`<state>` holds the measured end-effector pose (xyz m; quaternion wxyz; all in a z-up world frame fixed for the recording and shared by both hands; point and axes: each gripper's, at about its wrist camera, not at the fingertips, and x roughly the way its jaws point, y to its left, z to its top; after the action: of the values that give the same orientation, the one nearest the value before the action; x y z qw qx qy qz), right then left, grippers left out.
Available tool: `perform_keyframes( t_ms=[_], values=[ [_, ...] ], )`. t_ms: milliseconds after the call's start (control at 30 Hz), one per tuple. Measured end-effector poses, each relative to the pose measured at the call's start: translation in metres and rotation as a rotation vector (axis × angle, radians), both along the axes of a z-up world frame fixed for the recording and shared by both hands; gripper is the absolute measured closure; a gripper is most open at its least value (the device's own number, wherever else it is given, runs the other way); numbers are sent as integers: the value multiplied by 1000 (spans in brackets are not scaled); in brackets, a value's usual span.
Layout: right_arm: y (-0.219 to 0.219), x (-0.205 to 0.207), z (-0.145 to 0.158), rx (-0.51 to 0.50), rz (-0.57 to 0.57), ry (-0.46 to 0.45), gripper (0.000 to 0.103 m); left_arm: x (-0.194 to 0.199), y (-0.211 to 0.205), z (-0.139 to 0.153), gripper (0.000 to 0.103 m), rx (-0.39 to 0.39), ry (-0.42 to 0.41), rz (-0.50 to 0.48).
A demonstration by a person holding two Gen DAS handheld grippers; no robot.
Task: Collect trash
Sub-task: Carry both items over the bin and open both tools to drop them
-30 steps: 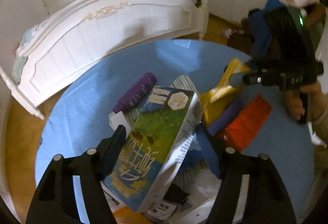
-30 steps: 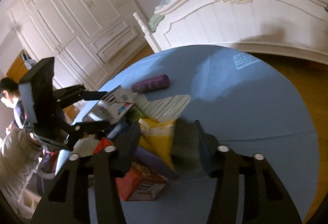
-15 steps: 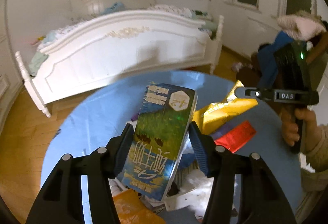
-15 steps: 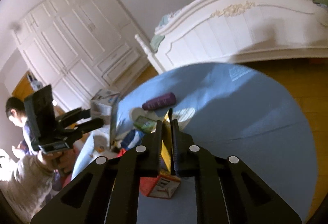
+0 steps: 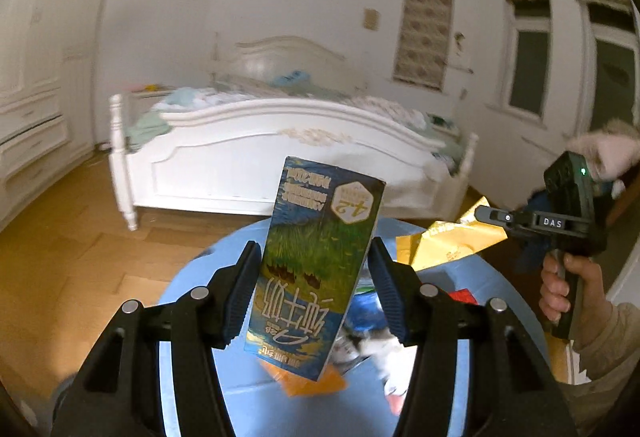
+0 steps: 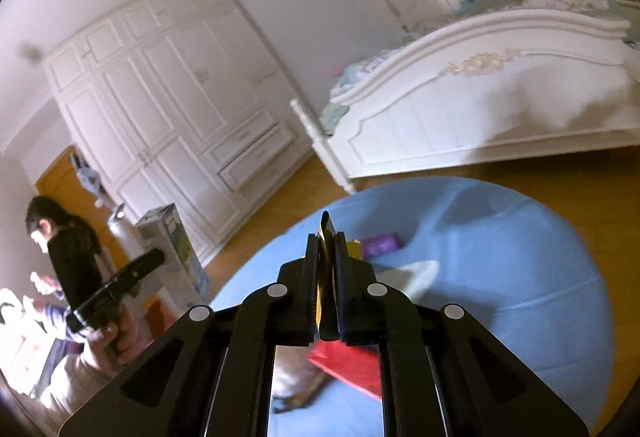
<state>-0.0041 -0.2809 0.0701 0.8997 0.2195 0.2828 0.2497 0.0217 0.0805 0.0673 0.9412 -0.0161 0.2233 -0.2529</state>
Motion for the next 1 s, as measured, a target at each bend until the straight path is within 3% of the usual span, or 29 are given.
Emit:
perform_keyframes(
  t_ms=[300,567,800,1000],
  values=[
    [88,1,17,-34,161,-5,94,-43,78,-16,48,-25,0,215],
    [196,5,25,-90,352,-4,94,-68,131,-34,48,-50,24,363],
    [293,10,6,-150,509,59,94,-83,166,-56,48,-70,59,437],
    [367,27,-20,-211,573,143,94,-91,195,-82,48,-108,117,500]
  ],
)
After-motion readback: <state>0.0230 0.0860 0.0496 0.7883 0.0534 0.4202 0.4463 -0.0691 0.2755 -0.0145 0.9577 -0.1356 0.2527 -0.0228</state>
